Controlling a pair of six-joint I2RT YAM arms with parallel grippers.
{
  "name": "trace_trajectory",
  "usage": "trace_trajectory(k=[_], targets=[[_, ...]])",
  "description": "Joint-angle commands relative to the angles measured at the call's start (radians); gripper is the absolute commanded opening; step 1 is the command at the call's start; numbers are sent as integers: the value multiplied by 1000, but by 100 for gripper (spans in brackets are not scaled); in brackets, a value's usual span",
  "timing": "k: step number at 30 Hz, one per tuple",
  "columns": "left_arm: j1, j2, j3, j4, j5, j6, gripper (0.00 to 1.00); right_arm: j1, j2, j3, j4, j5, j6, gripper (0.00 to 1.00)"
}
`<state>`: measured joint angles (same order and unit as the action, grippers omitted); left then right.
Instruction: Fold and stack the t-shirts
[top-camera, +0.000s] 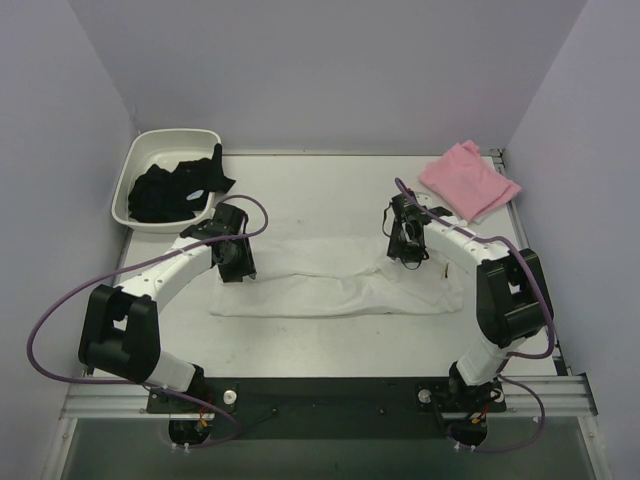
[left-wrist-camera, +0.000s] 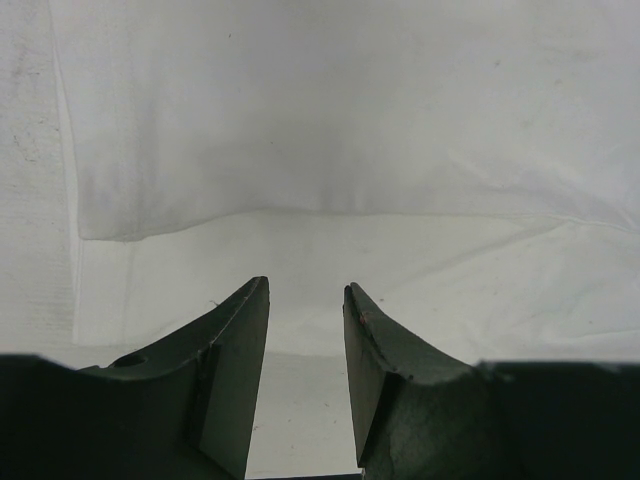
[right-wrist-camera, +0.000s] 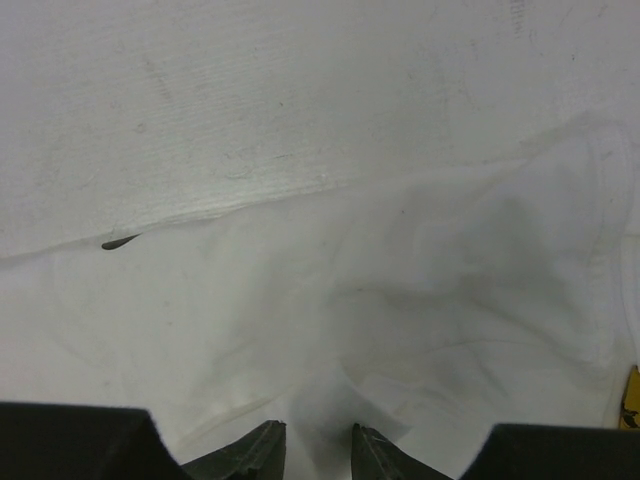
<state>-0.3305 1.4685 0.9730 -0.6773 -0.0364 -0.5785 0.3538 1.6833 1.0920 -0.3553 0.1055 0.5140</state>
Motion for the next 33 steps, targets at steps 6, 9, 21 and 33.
trace_trajectory(k=[6, 9, 21, 33], targets=[[10, -7, 30, 16, 4, 19, 46, -3, -5, 9, -24, 19, -6, 14], [10, -8, 29, 15, 1, 19, 46, -3, -16, 0, -24, 17, -3, 0], [11, -31, 16, 19, 4, 17, 46, 183, -328, -204, -53, 161, 24, 0], [8, -37, 12, 38, 12, 9, 46, 409, -482, -360, -185, 243, 176, 92]])
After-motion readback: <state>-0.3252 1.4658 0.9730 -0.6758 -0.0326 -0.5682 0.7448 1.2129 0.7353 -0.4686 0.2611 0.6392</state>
